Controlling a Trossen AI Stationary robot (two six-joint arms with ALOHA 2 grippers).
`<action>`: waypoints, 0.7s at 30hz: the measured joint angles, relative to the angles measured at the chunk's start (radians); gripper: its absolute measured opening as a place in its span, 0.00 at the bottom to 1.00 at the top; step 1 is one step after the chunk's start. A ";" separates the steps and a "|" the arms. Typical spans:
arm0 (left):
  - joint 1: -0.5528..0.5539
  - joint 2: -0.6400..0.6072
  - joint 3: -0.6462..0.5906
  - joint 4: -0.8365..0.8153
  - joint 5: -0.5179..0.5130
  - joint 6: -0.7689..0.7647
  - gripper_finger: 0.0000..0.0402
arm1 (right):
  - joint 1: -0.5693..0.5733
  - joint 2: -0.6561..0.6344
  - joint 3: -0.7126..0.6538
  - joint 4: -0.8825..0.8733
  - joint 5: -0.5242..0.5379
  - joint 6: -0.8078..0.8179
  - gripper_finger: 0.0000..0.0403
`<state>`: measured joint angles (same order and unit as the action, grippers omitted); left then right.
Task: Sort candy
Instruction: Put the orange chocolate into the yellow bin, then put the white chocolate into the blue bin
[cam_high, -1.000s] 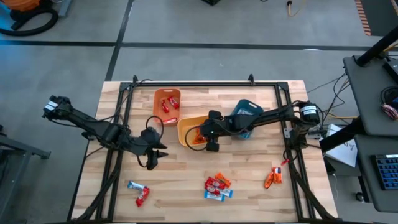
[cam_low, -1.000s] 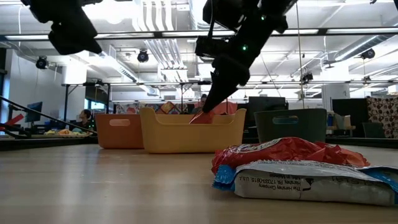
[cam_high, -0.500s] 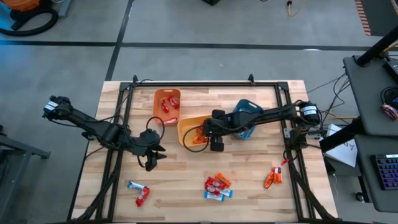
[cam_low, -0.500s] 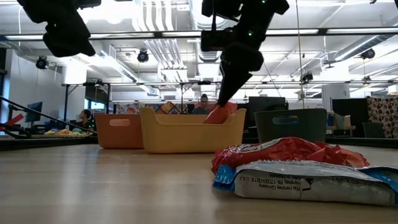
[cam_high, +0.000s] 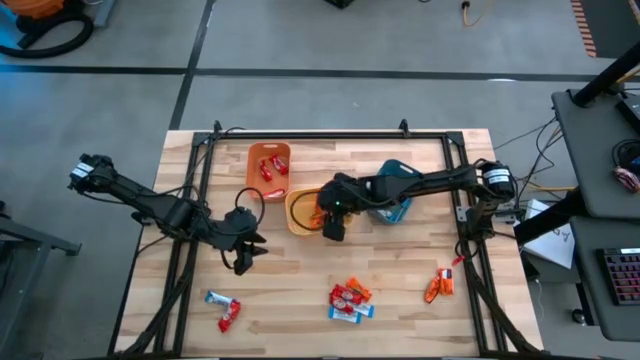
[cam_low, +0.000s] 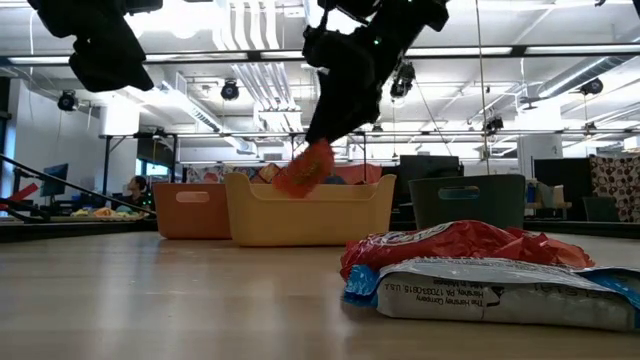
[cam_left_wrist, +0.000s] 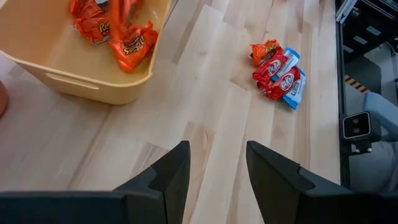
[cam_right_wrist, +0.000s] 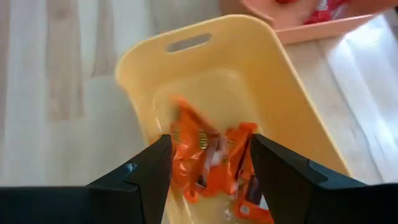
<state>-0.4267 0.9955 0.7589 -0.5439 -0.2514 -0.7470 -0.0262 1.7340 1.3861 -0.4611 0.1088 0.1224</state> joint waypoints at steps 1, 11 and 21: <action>0.000 0.000 0.000 -0.003 0.000 -0.002 0.35 | -0.001 0.000 0.000 -0.001 0.046 0.034 0.52; 0.000 0.000 0.000 -0.005 -0.001 -0.007 0.35 | -0.003 0.002 -0.006 -0.020 0.064 0.068 0.50; 0.000 0.000 0.000 -0.003 -0.101 0.022 0.35 | -0.007 0.001 -0.006 0.093 0.091 0.074 0.49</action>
<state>-0.4267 0.9955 0.7589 -0.5465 -0.3521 -0.7252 -0.0330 1.7347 1.3804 -0.3682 0.2001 0.1966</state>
